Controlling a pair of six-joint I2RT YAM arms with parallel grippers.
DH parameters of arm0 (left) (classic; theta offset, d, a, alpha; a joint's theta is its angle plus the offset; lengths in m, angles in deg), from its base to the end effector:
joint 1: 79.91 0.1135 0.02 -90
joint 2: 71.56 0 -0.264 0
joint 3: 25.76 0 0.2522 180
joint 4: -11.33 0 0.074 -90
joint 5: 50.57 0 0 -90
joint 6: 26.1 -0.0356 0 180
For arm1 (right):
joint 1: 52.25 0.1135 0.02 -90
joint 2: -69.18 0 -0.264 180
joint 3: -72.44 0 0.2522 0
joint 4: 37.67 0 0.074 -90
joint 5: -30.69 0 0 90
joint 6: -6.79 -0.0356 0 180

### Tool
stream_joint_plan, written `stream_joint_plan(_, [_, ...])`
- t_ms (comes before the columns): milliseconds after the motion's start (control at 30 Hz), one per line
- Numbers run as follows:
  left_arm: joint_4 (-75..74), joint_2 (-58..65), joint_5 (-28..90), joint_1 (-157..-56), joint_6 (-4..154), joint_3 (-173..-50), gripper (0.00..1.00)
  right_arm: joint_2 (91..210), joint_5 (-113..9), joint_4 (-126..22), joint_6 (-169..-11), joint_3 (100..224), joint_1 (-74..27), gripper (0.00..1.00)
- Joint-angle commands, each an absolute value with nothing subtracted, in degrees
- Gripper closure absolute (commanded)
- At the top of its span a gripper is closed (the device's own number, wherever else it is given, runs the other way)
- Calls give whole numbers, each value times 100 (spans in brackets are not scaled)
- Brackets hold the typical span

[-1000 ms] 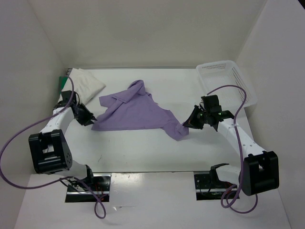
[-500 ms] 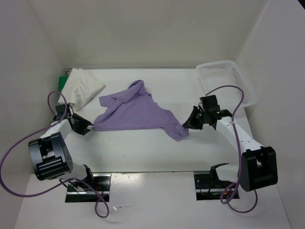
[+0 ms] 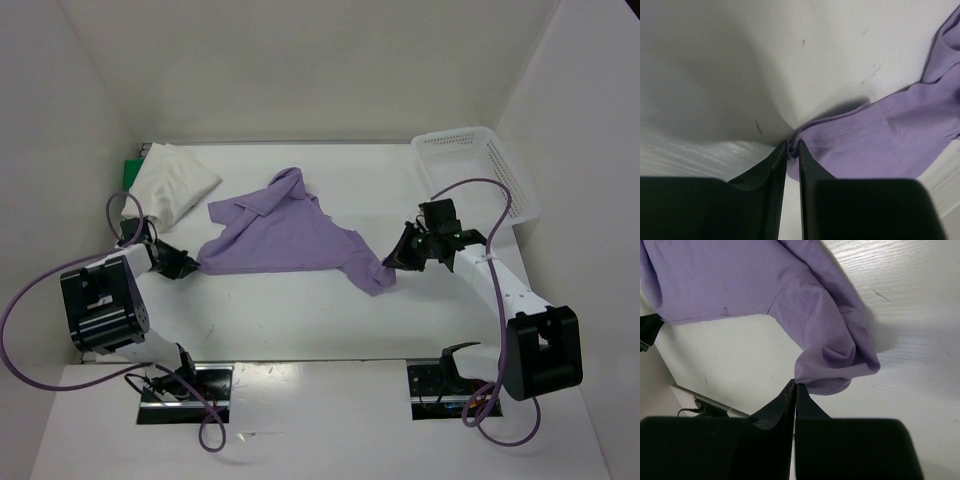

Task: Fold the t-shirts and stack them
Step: Flatten out the tshirt

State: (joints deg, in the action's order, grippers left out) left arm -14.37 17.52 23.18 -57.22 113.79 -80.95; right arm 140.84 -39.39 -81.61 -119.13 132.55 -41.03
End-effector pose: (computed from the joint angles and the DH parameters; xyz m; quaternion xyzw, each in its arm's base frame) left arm 0.2621 0.0988 0.1435 -0.5355 0.7919 -0.1936 0.2203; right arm 0.2379 0.0596 0.2250 0.1511 0.9298 0.2682 0.2017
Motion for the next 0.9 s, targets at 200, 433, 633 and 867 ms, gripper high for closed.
stream_joint_plan(200, [-1736,1511,2231,-5986,11285,-8873,100,14056,-4129,-8095,-11854,13796,-4083,100])
stream_joint_plan(433, [-2219,974,1921,-7191,11778,-11357,100,13879,-4814,-9394,-11678,16680,-4083,100])
stream_joint_plan(633, [-2563,816,1703,-6815,11619,-13960,100,14327,-5798,-10161,-11625,20296,-3978,100])
stream_joint_plan(867, [-3098,701,2070,-6532,11725,-15781,100,14925,-7046,-10234,-11371,23770,-3336,100])
